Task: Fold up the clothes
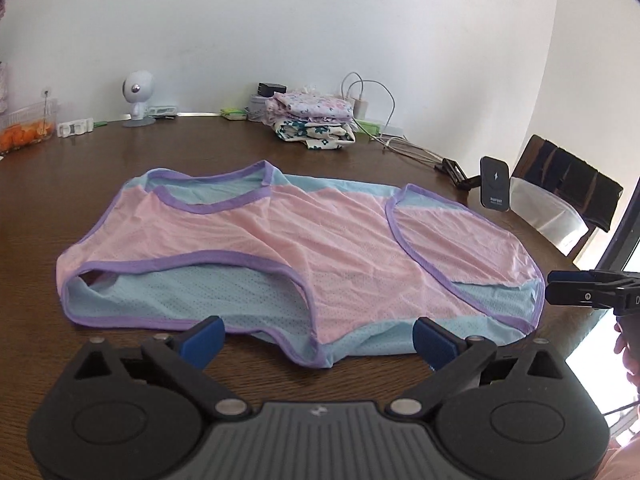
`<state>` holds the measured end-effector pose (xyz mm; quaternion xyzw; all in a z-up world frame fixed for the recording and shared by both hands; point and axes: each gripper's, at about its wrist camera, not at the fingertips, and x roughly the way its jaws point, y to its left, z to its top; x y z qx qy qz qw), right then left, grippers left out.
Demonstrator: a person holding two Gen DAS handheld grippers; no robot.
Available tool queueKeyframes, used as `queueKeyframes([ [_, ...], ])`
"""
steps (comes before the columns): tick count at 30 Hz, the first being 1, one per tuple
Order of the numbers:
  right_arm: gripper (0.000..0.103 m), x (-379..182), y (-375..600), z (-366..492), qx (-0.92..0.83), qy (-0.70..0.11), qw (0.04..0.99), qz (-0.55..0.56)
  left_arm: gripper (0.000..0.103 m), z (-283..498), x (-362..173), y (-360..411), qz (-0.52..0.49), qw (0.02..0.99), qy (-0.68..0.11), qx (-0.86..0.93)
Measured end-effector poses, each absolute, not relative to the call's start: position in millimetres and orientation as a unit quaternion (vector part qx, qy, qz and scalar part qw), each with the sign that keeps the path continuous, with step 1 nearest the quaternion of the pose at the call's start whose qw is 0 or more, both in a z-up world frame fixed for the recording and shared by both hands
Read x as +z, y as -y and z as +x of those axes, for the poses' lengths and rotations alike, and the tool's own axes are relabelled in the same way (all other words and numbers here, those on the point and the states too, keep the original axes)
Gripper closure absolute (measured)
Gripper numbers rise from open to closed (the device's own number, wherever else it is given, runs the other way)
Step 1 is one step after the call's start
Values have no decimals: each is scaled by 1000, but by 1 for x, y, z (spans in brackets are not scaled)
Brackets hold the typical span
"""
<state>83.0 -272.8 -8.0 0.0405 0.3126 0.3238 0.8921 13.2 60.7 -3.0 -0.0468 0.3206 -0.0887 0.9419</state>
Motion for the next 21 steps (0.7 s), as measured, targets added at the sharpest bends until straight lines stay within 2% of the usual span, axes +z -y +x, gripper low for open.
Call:
queueKeyframes([
  [7,0,-14,270,62,336,-250,908,-7,3,13,-8,-54,-41,941,-324,-90],
  [17,0,-10,245,56,354,-256,895,-92,11,17,-7,-54,-8,932,-352,-89],
  [20,0,-5,231,52,376,-252,878,-151,24,24,-5,-61,-21,922,-375,-90],
  [21,0,-4,225,50,384,-248,872,-176,31,27,-5,-63,-27,919,-383,-88],
])
